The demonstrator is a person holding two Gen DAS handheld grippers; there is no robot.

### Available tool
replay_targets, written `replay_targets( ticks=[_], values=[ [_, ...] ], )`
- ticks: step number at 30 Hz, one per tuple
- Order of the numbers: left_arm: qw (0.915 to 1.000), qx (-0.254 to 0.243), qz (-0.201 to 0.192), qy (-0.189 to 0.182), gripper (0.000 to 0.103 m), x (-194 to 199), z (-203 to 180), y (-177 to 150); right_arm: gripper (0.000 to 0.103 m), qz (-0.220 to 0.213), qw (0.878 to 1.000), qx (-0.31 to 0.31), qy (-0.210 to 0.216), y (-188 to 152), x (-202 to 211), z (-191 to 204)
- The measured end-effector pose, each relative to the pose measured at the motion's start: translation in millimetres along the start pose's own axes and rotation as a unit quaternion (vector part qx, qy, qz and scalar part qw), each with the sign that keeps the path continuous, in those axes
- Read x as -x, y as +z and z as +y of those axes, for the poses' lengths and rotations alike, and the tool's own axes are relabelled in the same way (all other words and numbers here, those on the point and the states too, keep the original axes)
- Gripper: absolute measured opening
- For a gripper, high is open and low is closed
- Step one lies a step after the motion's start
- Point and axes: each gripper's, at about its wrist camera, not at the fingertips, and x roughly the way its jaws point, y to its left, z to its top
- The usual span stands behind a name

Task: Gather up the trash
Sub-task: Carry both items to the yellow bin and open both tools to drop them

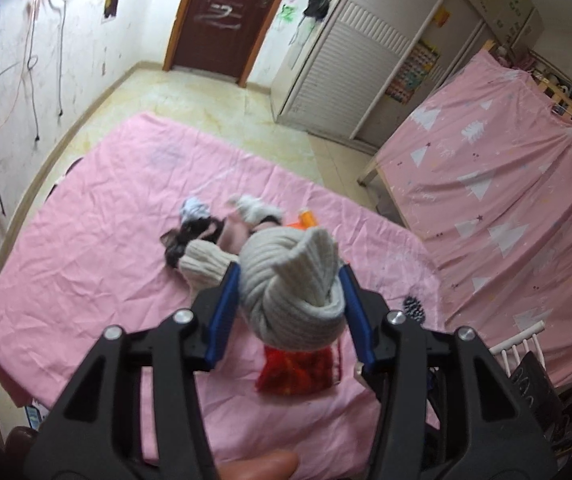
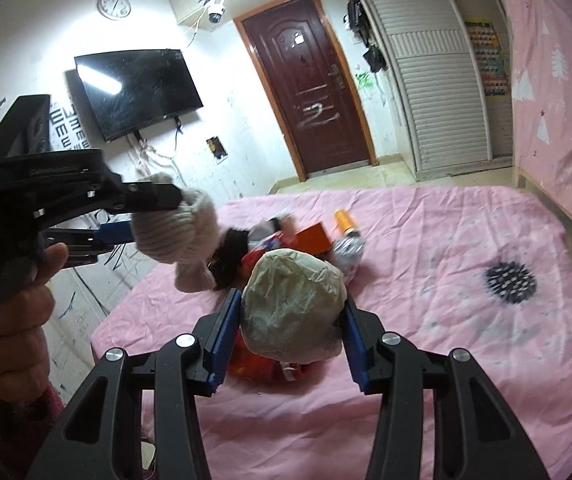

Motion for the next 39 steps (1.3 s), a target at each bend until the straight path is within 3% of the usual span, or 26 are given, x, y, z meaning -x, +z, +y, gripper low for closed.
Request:
replay_targets(
  ticks=[10,17,22,30,39],
  values=[
    [0.9972,-0.067,-0.015,-0.028,0.047,8,-59,-4,0.041,-0.057,0.997,-0.024,-0.054,14,44,-41],
    [0.9921,-0.108,0.003,-0.064,0.047,-2,-115,-12,0.041,-0.093,0.988,-0.048,-0.115,19,79,-78],
    [0.9860,-0.140,0.014,-0.090,0.048,-16,-164,-22,0.041,-0.113,0.975,-0.066,-0.179,17,103,-109],
    [0.9731,-0.172,0.062,-0.140,0.048,-47,-243,-44,0.041,-0.149,0.940,-0.115,-0.284,0,149,-167],
    [0.9541,-0.224,0.111,-0.165,0.048,-91,-320,-79,0.041,-0.165,0.921,-0.152,-0.320,-17,180,-206]
  ],
)
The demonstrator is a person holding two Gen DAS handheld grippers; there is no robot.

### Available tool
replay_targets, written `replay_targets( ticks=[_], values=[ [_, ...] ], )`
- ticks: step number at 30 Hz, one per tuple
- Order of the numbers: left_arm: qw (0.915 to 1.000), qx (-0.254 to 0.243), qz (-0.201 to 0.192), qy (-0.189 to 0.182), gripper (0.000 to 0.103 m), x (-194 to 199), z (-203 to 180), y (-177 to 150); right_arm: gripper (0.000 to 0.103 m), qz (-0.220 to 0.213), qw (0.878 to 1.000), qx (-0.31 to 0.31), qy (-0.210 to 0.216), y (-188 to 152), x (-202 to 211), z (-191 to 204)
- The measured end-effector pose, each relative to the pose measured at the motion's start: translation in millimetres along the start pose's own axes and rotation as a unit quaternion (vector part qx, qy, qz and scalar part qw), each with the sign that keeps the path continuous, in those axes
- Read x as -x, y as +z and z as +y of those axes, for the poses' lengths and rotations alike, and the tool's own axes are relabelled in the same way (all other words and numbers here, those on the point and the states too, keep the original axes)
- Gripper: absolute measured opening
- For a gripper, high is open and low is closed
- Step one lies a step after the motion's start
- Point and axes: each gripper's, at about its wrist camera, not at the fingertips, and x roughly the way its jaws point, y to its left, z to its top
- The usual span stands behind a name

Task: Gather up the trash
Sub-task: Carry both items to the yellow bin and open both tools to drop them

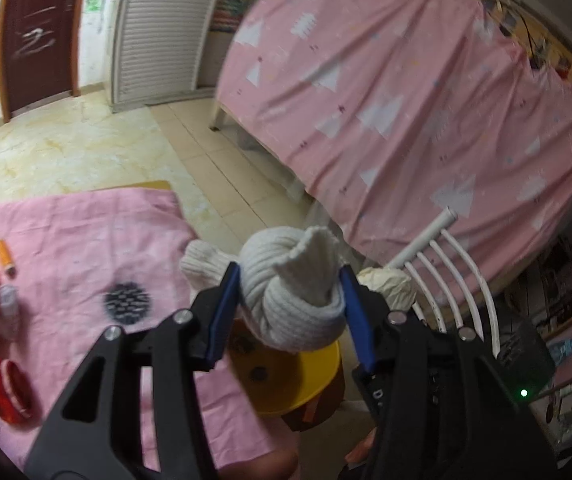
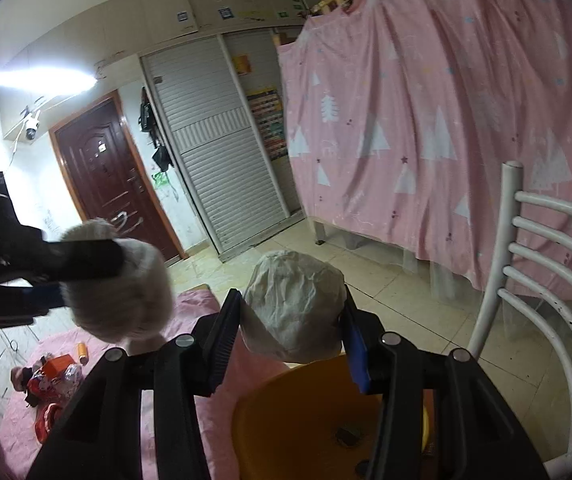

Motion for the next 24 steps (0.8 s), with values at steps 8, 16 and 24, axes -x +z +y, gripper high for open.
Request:
replay_targets(
  ticks=[8,16,24],
  values=[
    [0.9997,-0.016,0.015,0.002,0.061,-23,-16,-6,0.041,0.003,0.999,-0.009,-0.032,-1,-1,-22],
    [0.9999,-0.012,0.011,0.003,0.061,-15,-11,-5,0.068,0.039,0.999,0.000,-0.037,-6,-15,-16],
    [1.0000,-0.002,-0.001,0.009,0.062,0,1,-4,0.076,0.039,0.999,0.018,-0.024,-7,-18,0]
  ],
)
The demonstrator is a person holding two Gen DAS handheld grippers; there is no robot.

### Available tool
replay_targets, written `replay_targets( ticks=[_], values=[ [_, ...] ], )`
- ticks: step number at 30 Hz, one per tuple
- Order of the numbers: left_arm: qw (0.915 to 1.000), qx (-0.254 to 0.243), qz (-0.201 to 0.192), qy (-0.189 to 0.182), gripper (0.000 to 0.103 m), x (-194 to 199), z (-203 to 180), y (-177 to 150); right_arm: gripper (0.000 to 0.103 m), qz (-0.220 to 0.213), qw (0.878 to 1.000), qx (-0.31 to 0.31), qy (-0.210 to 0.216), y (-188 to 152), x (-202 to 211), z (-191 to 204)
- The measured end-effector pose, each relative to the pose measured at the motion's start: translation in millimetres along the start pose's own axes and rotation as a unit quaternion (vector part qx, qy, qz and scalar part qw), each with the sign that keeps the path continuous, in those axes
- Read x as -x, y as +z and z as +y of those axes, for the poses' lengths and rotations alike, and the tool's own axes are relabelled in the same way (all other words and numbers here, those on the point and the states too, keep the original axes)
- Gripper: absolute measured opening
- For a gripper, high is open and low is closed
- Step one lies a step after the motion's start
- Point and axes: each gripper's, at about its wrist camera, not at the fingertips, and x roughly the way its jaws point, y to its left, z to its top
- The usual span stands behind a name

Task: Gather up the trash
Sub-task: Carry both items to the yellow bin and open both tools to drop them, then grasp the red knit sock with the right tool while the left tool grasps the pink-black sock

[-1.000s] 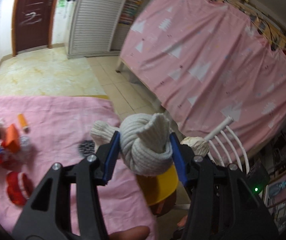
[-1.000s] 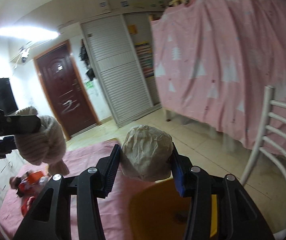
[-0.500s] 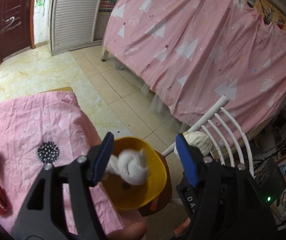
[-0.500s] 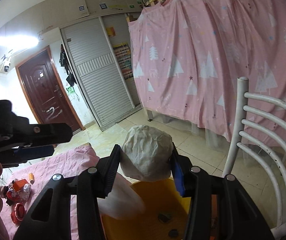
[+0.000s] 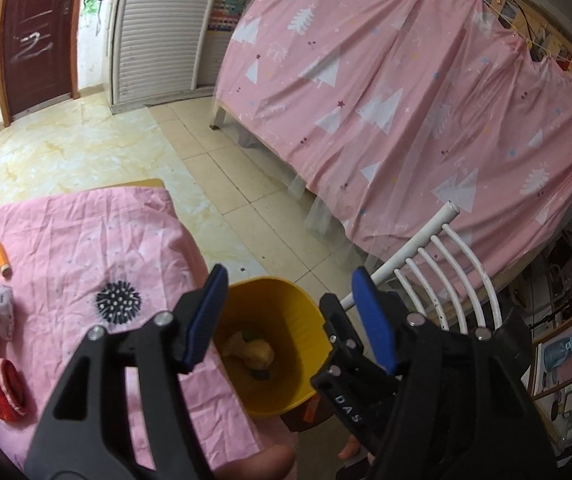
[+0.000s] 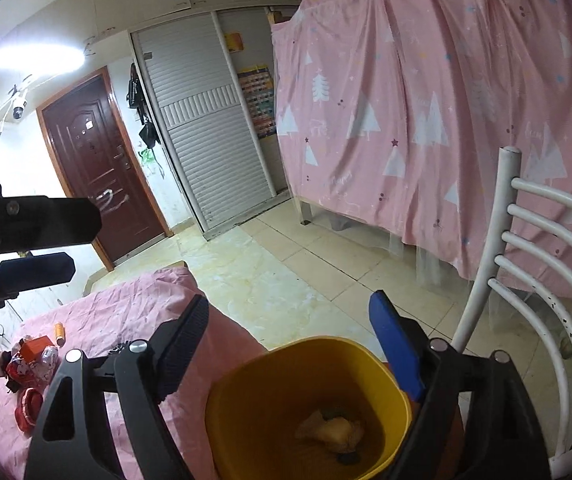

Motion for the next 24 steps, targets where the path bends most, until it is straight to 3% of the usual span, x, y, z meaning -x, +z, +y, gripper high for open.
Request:
replay_targets(
  ticks=[10,15,24],
  values=[
    [0.9992,0.022,-0.028,0.020,0.062,38,35,-3,0.076,-0.010,0.999,0.019,0.027,5,7,26],
    [0.9977,0.034,-0.041,0.042,0.077,58,63,-5,0.076,-0.012,0.998,0.044,0.048,3,9,54],
    [0.9925,0.059,-0.053,0.093,0.079,98,133,-13,0.076,0.013,0.990,0.089,0.108,-10,-1,111]
  ],
)
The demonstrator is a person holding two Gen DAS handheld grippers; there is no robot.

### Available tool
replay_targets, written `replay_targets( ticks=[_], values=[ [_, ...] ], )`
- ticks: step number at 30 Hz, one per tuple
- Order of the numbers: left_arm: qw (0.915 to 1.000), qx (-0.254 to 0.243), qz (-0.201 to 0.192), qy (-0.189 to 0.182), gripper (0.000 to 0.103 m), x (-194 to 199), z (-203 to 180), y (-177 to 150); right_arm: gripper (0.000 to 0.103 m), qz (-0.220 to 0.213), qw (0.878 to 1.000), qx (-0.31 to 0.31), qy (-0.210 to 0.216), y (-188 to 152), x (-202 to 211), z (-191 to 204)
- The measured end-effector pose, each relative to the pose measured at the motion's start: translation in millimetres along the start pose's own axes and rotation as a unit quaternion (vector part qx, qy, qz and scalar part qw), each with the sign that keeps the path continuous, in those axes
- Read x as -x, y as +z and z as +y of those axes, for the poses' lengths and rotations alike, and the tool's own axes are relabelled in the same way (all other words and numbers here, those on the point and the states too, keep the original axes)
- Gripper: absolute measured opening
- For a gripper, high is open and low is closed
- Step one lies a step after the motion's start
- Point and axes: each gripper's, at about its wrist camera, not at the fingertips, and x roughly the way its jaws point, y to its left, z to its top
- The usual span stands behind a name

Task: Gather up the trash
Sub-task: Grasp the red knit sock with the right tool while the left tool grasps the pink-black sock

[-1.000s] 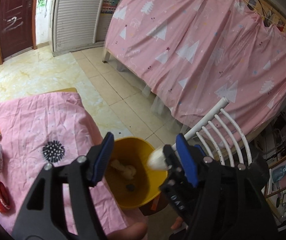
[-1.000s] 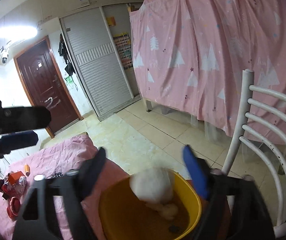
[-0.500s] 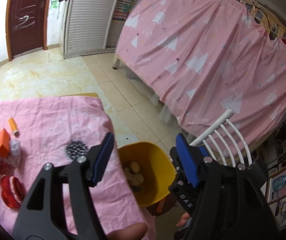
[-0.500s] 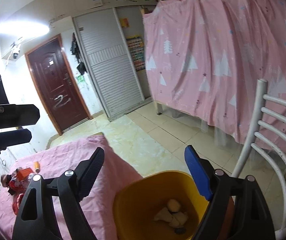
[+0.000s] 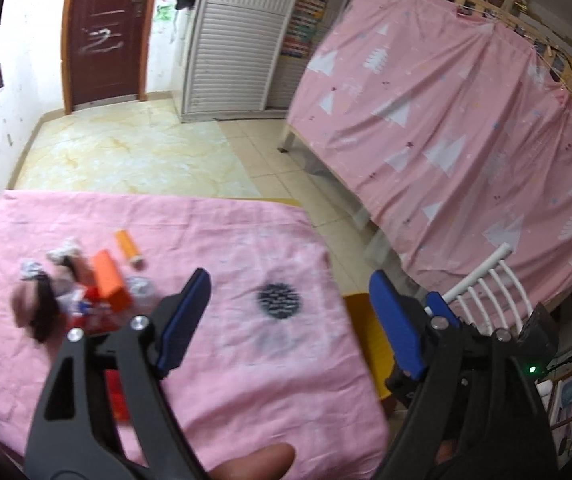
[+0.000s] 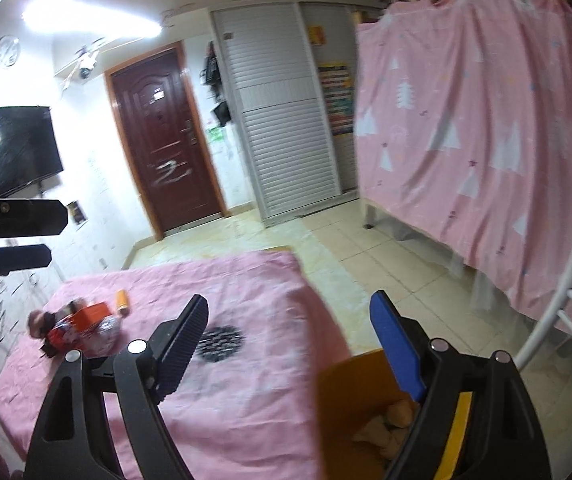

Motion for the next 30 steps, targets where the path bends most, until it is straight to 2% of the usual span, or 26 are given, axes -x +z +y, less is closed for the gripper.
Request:
replay_targets(
  ticks=[6,12,17,22,26,30],
  values=[
    [0.9984,0.023,-0.018,0.049,0.081,20,54,2,0.077,0.023,0.996,0.033,0.084,-8,-12,56],
    [0.9942,0.056,-0.026,0.088,0.083,34,98,2,0.077,0.052,0.989,0.071,0.121,-21,-24,102],
    [0.9902,0.072,-0.026,0.117,0.083,37,124,0,0.077,0.072,0.979,0.081,0.173,-31,-28,134],
    [0.9843,0.089,-0.019,0.151,0.083,36,154,-6,0.088,0.102,0.968,0.088,0.213,-46,-32,166],
    [0.9795,0.105,0.008,0.172,0.083,26,179,-13,0.088,0.126,0.961,0.113,0.218,-63,-37,194],
    [0.9771,0.130,0.031,0.166,0.083,17,199,-21,0.088,0.136,0.961,0.134,0.201,-75,-41,208]
  ],
)
